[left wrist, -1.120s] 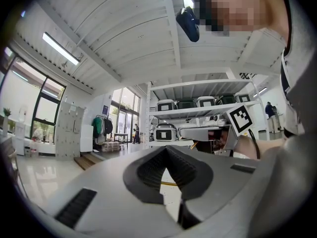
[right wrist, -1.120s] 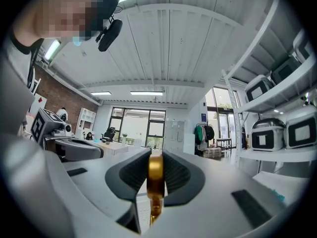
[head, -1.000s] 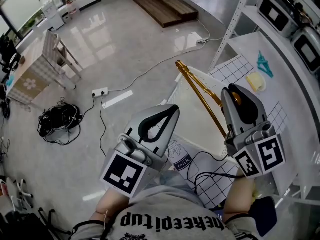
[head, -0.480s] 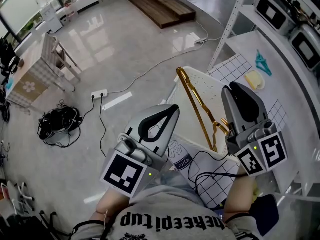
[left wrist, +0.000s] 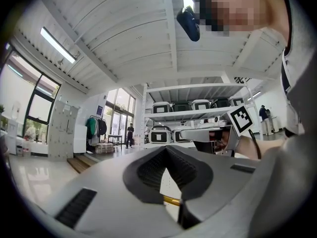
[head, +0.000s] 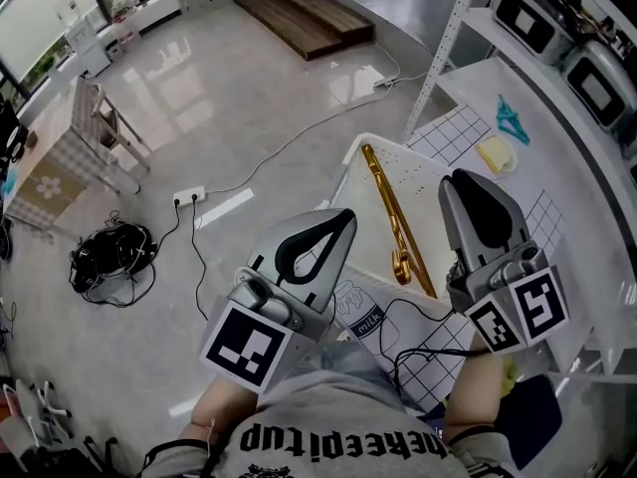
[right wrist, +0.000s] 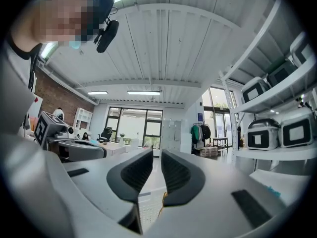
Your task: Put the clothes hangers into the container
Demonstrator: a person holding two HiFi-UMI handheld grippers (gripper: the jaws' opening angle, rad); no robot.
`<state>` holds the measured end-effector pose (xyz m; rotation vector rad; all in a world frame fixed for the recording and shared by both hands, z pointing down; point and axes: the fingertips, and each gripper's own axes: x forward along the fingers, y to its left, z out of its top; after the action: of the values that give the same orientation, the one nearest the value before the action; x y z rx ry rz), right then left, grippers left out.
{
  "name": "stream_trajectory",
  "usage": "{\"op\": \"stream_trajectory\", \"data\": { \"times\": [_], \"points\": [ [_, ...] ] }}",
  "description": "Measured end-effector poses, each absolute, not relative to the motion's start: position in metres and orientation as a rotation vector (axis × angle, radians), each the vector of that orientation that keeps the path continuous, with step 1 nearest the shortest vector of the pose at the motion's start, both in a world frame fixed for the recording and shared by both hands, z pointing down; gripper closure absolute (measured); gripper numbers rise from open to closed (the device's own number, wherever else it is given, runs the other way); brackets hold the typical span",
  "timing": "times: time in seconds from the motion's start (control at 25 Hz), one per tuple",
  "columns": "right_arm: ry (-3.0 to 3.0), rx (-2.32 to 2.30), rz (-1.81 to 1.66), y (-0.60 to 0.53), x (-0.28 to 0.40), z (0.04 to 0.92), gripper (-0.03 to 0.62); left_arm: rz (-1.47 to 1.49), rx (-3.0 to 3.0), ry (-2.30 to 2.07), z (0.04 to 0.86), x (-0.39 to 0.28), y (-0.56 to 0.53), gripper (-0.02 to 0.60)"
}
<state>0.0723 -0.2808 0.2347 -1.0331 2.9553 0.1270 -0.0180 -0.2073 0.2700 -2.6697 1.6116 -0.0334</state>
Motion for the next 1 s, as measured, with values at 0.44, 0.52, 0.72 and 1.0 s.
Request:
{"op": "stream_trajectory", "data": {
  "times": [0.44,0.52,0.72,1.0],
  "points": [
    [2.901,-1.221,0.135,-0.255,0.081,0.230,0.583,0.007,-2.773,1.441,0.266,-0.015,-0.199,0.566],
    [2.893,-1.256,0.143,-0.248,0.083,0.229,0.583,0.016,-2.794,1.400,0.265,-0.013,-0.197,0.566],
    [2.861,-1.337,0.141,-0.230,0.089,0.228,0.583,0.034,-2.857,1.285,0.264,-0.004,-0.192,0.566],
    [2.790,-1.468,0.118,-0.205,0.101,0.227,0.584,0.046,-2.924,1.112,0.259,0.010,-0.182,0.566]
  ]
}}
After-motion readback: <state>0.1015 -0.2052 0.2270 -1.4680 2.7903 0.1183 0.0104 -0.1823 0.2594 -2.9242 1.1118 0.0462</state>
